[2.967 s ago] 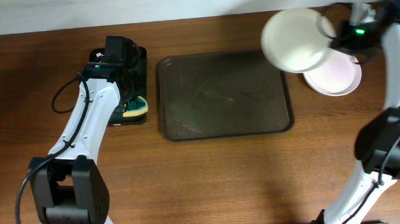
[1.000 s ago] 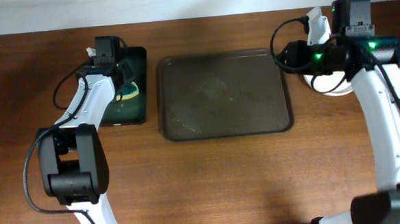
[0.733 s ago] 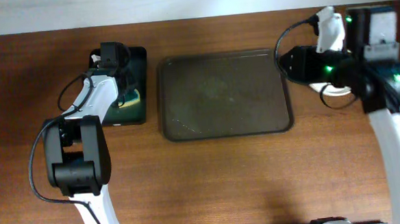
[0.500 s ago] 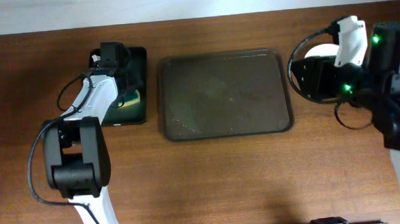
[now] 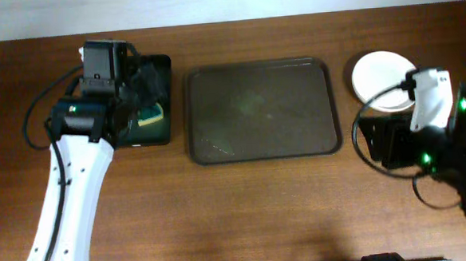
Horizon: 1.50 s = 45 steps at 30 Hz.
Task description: Clean dirty plates on tray and stack at the side
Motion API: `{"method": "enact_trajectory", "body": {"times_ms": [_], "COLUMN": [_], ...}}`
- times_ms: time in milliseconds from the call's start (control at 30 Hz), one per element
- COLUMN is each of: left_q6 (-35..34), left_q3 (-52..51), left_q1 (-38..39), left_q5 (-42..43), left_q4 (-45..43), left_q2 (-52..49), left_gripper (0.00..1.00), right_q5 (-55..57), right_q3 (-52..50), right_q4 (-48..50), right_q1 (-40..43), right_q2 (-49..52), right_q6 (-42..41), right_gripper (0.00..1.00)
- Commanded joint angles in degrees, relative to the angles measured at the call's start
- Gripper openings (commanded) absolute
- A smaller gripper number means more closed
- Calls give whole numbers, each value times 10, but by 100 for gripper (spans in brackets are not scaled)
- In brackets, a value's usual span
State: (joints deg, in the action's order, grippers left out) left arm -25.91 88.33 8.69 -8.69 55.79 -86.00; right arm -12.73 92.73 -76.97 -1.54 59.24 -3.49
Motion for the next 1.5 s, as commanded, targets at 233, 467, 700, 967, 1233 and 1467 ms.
{"method": "enact_trajectory", "body": {"times_ms": [233, 467, 700, 967, 1233, 1467], "left_q6": [5, 5, 5, 5, 5, 5], "left_q3": [-1, -1, -1, -1, -1, -1], "left_q1": [5, 5, 5, 5, 5, 5], "left_q5": [3, 3, 3, 3, 3, 3], "left_q4": [54, 54, 54, 54, 54, 54], "left_q2": [1, 1, 1, 1, 1, 1], "left_gripper": [99, 99, 99, 99, 99, 99], "right_q5": [12, 12, 11, 12, 18, -9], "right_q3": [-130, -130, -130, -163, -435, -744], "right_q4": [-4, -4, -5, 32, 253, 531], "right_q1": [-3, -3, -3, -3, -3, -3], "right_q2": [-87, -66, -38, -90, -333, -534], "right_q6": [17, 17, 17, 18, 18, 18], "right_gripper": [98, 98, 98, 98, 98, 98]}}
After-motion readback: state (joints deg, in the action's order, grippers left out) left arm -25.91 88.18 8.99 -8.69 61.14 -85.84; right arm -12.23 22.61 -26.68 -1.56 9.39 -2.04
